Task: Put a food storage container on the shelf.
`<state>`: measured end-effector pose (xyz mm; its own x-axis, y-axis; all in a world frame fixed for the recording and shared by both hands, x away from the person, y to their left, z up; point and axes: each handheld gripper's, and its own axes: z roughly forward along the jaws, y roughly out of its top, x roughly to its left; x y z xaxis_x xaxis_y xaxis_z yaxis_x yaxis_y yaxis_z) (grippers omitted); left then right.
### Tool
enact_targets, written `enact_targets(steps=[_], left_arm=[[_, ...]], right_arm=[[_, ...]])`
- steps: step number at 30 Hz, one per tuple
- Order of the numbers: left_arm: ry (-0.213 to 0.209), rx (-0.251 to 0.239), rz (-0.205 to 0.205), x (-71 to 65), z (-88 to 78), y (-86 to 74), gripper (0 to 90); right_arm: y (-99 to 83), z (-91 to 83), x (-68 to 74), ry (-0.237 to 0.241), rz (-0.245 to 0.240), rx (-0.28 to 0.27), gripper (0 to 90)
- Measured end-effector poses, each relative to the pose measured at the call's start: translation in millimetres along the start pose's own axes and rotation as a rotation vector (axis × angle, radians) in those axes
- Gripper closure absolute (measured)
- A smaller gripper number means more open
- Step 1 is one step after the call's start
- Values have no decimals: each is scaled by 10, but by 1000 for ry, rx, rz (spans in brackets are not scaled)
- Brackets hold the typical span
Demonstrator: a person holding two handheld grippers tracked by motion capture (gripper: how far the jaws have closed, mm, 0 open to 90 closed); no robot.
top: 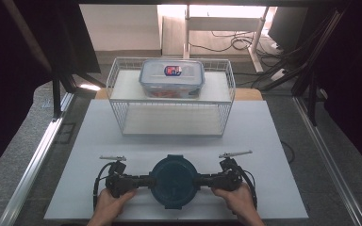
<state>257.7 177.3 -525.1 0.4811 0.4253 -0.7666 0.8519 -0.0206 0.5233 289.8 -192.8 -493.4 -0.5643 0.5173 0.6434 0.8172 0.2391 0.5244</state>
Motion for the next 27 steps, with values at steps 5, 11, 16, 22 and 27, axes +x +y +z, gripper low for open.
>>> enact_targets(steps=[5,11,16,22,27], left_arm=[[38,-26,61,-117,-32,108,581],[25,-74,111,-258,-132,371,580],[34,-103,168,-466,-261,695,580],[17,-140,202,-681,-425,1156,579],[-14,-159,213,-830,-579,1578,578]], right_arm=[[46,-47,97,-58,-37,-69,559],[300,-217,226,-52,-80,-145,566],[589,-376,378,-55,-140,-189,567],[1037,-608,615,-70,-193,-243,570],[1439,-801,806,-70,-222,-280,578]])
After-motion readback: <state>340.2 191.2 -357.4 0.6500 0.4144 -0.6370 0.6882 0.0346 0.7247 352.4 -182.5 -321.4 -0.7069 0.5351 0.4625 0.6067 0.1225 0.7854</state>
